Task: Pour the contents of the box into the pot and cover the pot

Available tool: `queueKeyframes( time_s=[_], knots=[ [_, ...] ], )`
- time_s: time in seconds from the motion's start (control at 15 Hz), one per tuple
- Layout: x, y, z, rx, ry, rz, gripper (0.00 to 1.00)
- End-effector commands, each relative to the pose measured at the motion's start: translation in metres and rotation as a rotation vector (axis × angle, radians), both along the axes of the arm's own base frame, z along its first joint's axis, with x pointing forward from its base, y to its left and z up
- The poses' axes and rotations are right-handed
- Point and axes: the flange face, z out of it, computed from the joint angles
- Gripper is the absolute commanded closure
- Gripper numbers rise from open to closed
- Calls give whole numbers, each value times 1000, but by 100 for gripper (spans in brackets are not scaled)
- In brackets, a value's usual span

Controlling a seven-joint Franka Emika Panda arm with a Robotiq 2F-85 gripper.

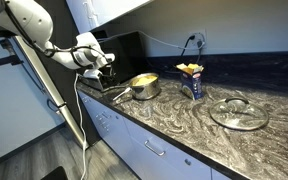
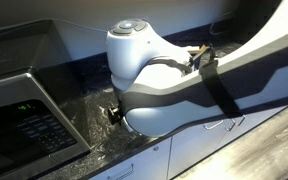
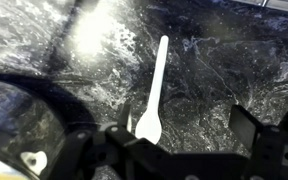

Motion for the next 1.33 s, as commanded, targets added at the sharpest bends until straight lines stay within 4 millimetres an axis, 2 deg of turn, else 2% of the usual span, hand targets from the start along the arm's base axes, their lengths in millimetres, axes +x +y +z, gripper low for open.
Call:
queueKeyframes(
  time_s=[0.0, 1.27],
  knots=[
    [8, 3, -3, -31, 19, -43, 0],
    [15, 1, -42, -74, 89, -85, 0]
  ],
)
